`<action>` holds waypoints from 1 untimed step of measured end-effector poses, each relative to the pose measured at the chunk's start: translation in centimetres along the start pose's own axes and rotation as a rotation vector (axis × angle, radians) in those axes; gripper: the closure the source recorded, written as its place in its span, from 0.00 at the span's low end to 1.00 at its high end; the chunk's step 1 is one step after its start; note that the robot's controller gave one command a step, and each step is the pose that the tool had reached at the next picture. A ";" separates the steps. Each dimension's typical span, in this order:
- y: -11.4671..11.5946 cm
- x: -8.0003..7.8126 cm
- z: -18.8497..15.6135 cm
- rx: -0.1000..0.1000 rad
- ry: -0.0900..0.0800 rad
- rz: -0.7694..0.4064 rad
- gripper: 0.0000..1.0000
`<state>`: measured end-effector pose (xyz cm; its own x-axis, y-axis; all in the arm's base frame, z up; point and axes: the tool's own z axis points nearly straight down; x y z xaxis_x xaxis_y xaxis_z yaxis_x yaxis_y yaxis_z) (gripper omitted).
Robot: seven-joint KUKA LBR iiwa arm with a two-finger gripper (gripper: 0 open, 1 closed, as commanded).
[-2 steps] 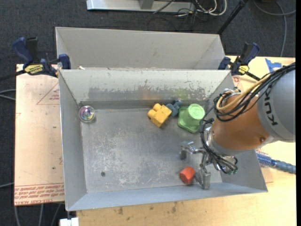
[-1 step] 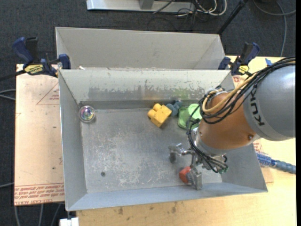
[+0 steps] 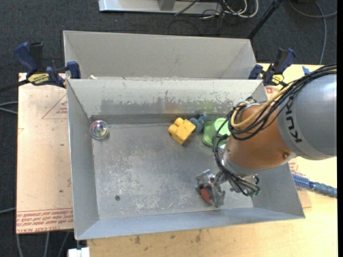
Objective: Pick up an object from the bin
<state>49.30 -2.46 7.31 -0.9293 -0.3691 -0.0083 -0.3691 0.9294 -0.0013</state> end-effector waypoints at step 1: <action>-0.2 -0.7 -12.6 0.002 -0.001 -0.109 1.00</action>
Offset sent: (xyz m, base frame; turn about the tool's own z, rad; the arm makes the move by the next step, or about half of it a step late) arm 0.0041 -0.0002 0.1215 -0.1112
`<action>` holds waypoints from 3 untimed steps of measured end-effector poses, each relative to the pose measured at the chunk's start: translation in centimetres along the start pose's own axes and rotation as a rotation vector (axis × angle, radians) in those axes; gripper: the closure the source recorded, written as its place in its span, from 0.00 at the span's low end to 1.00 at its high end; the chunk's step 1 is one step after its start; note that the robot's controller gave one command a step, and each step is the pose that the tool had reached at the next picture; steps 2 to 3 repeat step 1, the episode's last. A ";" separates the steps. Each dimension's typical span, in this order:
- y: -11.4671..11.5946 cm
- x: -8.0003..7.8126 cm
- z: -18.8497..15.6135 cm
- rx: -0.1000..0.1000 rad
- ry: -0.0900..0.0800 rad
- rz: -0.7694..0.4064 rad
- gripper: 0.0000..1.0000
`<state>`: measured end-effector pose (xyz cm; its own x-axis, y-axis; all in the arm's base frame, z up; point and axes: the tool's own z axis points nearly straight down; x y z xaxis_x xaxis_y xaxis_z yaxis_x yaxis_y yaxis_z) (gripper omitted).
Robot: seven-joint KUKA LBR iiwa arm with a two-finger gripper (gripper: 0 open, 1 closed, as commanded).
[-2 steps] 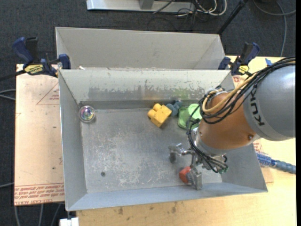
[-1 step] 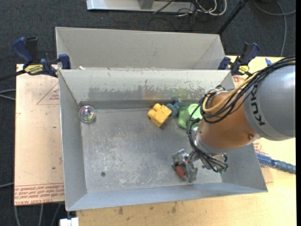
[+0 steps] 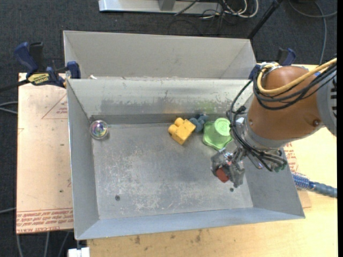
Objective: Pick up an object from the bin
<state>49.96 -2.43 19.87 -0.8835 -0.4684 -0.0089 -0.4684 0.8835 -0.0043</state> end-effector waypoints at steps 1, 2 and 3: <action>-2.9 -0.2 -6.7 -0.001 0.002 -0.379 1.00; -2.9 -0.2 -6.7 -0.001 0.002 -0.379 1.00; -2.9 -0.2 -6.7 -0.001 0.002 -0.379 1.00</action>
Offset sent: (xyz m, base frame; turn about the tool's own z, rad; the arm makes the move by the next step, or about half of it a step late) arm 0.0130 -0.0243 0.0661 -0.3828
